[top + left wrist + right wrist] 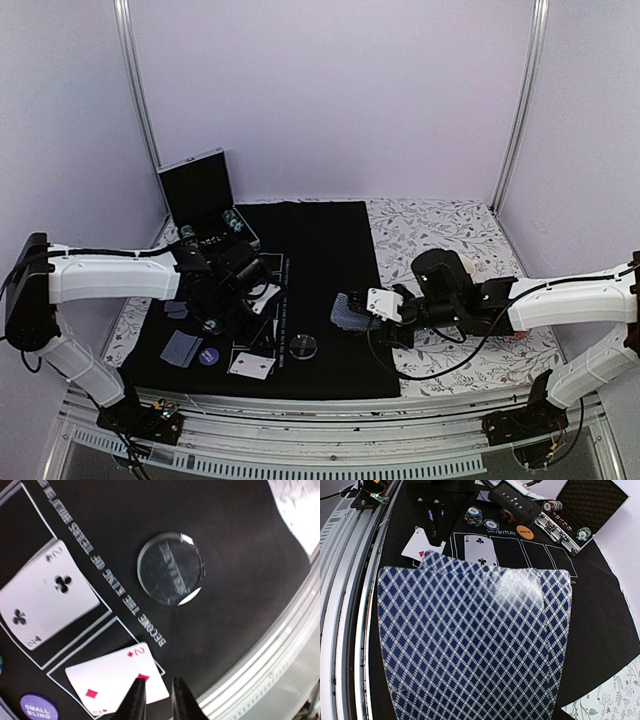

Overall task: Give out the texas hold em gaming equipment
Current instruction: Adjust the poker card in the community card area.

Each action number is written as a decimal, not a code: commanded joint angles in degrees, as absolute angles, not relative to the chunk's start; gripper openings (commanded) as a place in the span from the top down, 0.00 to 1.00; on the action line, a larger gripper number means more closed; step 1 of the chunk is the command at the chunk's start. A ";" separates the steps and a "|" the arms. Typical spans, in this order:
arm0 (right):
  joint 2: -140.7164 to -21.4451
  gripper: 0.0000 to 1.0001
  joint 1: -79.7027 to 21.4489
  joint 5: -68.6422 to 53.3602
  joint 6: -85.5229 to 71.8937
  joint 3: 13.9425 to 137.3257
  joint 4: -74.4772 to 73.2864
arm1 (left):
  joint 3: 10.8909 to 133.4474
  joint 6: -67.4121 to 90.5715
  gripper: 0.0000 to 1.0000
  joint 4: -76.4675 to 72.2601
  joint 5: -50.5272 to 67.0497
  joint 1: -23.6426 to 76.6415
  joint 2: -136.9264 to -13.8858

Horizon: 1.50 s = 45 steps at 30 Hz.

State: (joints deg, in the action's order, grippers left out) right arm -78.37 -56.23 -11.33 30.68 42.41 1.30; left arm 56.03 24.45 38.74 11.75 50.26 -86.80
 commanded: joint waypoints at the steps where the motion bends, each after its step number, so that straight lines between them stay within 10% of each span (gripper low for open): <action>1: -77.10 0.49 -56.01 -11.26 30.26 43.06 2.03 | 53.54 26.91 0.72 42.69 11.39 52.63 -86.34; 7: -76.75 0.49 -56.02 -11.18 30.24 42.67 1.75 | 53.10 28.08 0.60 42.08 5.57 54.66 -88.47; 45: -74.06 0.49 -56.07 -11.52 30.26 42.03 0.02 | 54.89 34.41 0.62 37.64 -2.47 56.74 -98.06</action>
State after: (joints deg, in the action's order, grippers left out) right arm -75.72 -56.23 -11.09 30.63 42.39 0.34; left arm 53.74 33.76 39.40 -1.17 56.49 -96.23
